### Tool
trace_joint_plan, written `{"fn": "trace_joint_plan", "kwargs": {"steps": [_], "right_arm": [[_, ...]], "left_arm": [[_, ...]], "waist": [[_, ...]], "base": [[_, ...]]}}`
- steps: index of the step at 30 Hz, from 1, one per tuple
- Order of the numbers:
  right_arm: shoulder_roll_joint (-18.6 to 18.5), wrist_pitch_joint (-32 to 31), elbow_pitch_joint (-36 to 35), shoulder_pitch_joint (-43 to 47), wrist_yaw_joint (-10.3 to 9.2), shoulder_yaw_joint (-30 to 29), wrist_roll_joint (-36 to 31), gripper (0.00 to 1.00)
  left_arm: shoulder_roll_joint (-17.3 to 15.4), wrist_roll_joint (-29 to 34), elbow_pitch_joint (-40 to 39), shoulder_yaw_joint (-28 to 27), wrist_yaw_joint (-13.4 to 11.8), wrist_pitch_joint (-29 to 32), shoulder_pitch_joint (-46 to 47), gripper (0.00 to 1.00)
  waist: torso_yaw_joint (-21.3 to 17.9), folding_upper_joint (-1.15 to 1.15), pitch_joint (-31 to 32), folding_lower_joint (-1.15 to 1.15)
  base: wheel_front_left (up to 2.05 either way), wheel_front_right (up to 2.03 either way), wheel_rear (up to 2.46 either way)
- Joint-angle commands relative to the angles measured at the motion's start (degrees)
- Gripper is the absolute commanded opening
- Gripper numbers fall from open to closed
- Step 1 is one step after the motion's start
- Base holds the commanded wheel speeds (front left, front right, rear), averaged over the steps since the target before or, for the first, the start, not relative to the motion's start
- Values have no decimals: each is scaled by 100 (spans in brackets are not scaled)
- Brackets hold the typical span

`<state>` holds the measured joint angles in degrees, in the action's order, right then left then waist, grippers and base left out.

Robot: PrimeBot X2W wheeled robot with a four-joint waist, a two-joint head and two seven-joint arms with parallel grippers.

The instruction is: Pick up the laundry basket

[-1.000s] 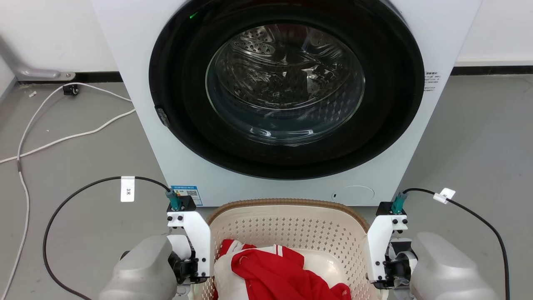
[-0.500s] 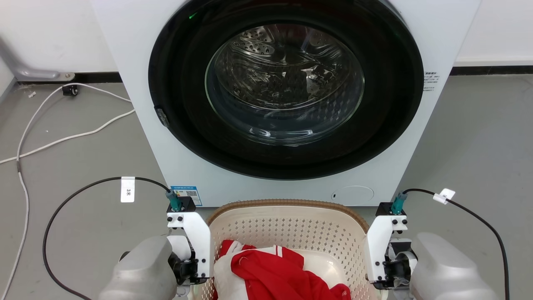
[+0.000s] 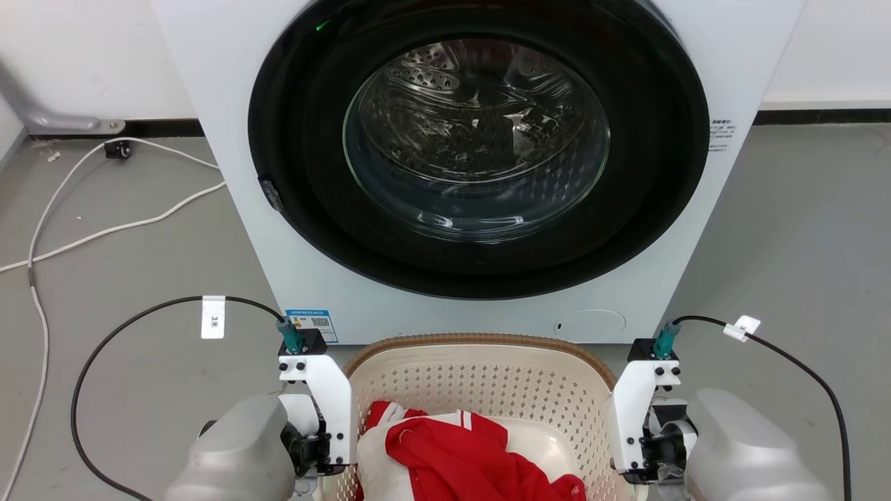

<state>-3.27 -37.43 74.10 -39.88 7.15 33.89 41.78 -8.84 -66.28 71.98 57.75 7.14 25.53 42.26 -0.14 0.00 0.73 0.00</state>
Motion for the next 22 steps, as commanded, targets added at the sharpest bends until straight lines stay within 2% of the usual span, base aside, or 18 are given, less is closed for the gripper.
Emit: {"fn": "trace_joint_plan", "kwargs": {"steps": [1,22], "right_arm": [[73,-1,-41,27,64,10,25,0],[73,15,-41,94,64,19,59,0]], "left_arm": [[46,-28,-33,20,65,-18,31,0],[37,-103,-15,106,65,-96,-18,0]], "waist": [[3,0,-3,0],[12,0,-26,0]], "base": [[0,0,0],[0,0,0]]}}
